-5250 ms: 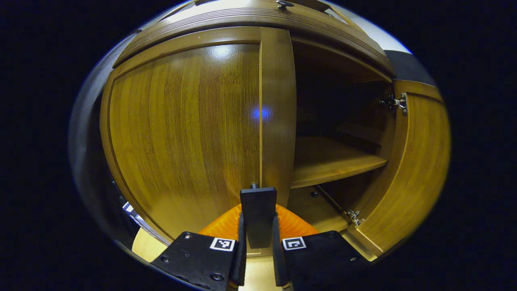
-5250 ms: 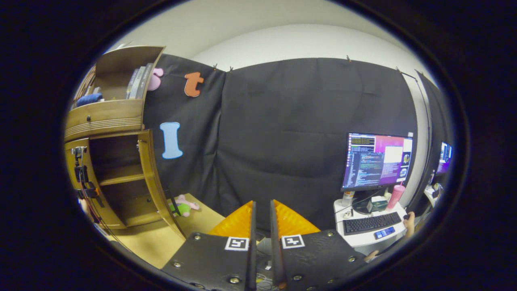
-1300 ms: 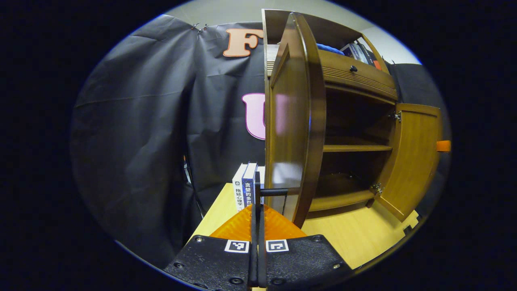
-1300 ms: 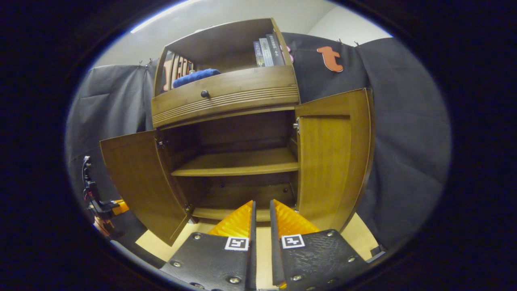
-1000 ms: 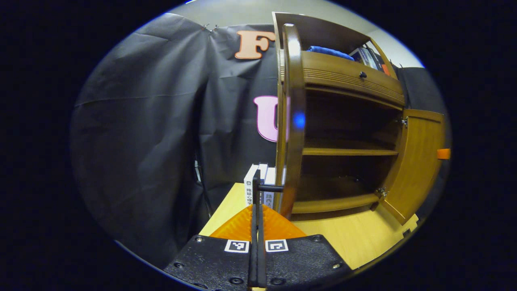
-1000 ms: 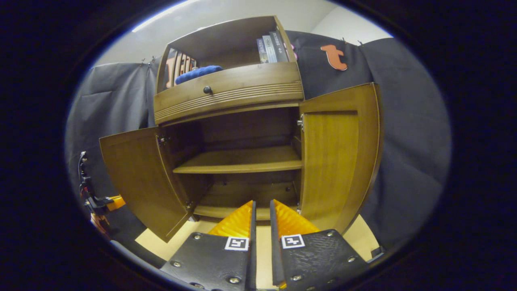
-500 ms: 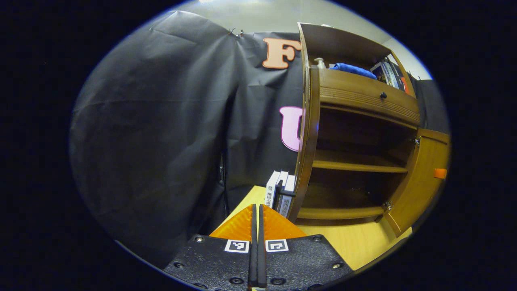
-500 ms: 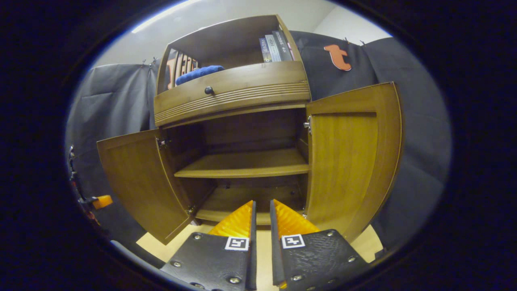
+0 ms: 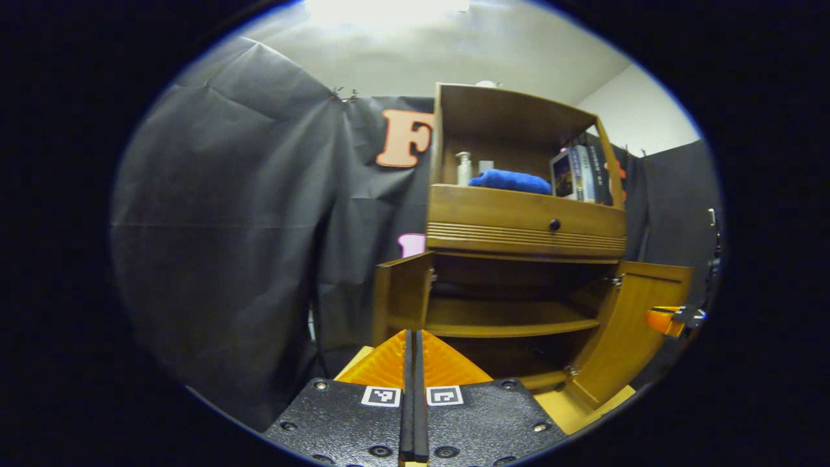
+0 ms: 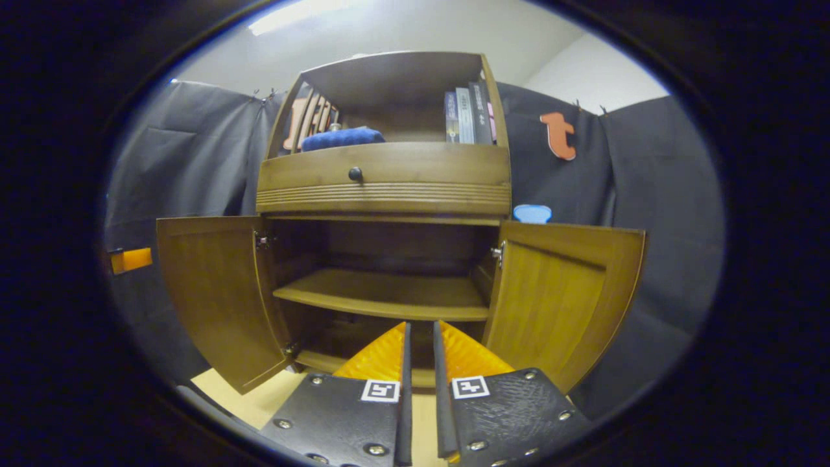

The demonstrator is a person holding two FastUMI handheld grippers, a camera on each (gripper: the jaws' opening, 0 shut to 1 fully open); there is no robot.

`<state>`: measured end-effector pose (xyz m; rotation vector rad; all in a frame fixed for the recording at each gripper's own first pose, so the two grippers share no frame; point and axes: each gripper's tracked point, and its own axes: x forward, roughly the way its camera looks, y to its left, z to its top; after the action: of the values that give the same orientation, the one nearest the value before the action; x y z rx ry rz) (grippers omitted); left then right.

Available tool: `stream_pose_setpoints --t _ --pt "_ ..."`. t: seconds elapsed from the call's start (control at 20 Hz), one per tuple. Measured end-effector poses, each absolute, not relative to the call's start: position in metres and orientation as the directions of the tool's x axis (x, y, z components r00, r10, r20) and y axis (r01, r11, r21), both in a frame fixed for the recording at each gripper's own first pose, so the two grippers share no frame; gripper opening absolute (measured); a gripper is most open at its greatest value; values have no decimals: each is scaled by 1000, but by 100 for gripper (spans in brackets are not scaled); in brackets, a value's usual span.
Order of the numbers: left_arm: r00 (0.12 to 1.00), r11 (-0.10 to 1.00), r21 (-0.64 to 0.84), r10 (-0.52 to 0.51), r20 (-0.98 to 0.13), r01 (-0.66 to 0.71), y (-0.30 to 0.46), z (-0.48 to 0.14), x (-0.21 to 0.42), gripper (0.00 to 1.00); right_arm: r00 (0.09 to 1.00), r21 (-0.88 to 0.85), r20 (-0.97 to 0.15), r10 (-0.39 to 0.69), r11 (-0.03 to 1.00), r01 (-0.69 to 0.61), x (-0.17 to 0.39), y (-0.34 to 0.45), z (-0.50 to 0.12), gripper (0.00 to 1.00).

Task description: Open the right door of the double-door shoe cabinet with the right hand, and open the left door with the left hand.

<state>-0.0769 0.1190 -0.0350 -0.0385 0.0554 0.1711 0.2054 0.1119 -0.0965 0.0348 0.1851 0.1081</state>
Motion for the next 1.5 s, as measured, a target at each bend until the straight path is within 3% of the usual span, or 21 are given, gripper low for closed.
stream_pose_setpoints --t 0.2,0.25,0.3,0.65,0.7,0.9,1.05,1.5 --pt "997 999 -49 12 -71 -15 52 -39 -50 0 984 48 -154 89 995 -82 199 116 -81 15" --pt "997 998 -64 -23 -76 18 36 -40 -44 0 985 52 -152 86 996 -79 197 119 -79 8" --pt "996 996 -73 -50 -77 45 23 -40 -38 1 985 53 -150 82 996 -74 194 119 -78 18" --pt "988 984 -100 -151 -13 149 -32 -32 -13 2 993 72 -117 27 997 -18 178 111 -66 21" --pt "987 981 -112 -160 -10 158 -35 -32 -13 14 994 76 -109 25 997 -16 178 111 -64 14" --pt "984 978 -115 -178 -19 175 -42 -39 -5 81 997 78 -75 19 997 -13 174 114 -53 61" --pt "986 978 -126 -169 5 168 -40 -36 1 95 998 81 -57 4 997 1 171 115 -46 97" --pt "970 965 -104 -239 42 242 -55 -26 15 95 996 67 -35 -77 995 80 149 109 -44 97"
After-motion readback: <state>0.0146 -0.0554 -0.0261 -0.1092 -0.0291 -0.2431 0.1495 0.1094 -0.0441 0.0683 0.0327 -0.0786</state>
